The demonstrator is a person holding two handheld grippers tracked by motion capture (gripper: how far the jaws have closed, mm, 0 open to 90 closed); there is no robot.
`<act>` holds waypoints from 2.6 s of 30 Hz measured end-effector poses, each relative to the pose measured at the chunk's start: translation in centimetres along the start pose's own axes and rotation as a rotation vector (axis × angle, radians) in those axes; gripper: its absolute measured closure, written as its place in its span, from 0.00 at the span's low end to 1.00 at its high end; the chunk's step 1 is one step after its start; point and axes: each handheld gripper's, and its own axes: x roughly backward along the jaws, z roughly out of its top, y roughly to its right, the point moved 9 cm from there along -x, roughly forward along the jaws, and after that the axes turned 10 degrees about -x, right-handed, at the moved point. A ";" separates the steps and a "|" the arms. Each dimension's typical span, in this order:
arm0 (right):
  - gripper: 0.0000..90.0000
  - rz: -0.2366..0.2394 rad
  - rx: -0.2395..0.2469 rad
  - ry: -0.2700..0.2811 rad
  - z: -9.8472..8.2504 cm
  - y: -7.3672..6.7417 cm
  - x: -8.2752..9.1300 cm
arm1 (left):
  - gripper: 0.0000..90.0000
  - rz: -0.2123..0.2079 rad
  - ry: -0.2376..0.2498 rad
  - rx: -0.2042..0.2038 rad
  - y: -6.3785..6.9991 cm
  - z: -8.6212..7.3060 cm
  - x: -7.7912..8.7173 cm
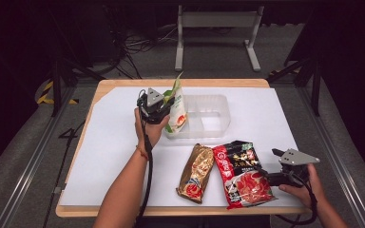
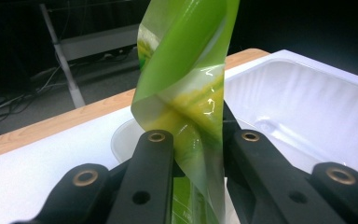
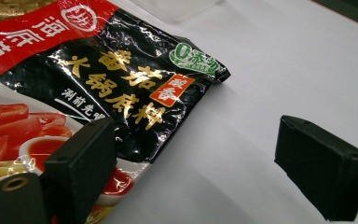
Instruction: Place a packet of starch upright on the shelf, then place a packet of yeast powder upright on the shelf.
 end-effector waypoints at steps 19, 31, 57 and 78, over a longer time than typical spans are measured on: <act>0.14 -0.004 -0.011 0.005 0.6 0.2 -0.1 | 0.85 -0.068 -0.024 -0.084 0.0 -0.5 0.4; 0.14 -0.001 0.005 0.002 1.0 -0.1 -0.3 | 0.70 -0.079 -0.045 -0.131 0.2 -0.7 2.5; 0.17 0.114 -0.048 0.034 3.2 -2.0 -0.5 | 0.20 -0.176 -0.165 -0.260 4.0 -7.4 12.4; 0.27 0.321 -0.071 -0.012 7.0 -5.4 -3.5 | 0.13 -0.222 -0.194 -0.228 5.6 -12.4 15.1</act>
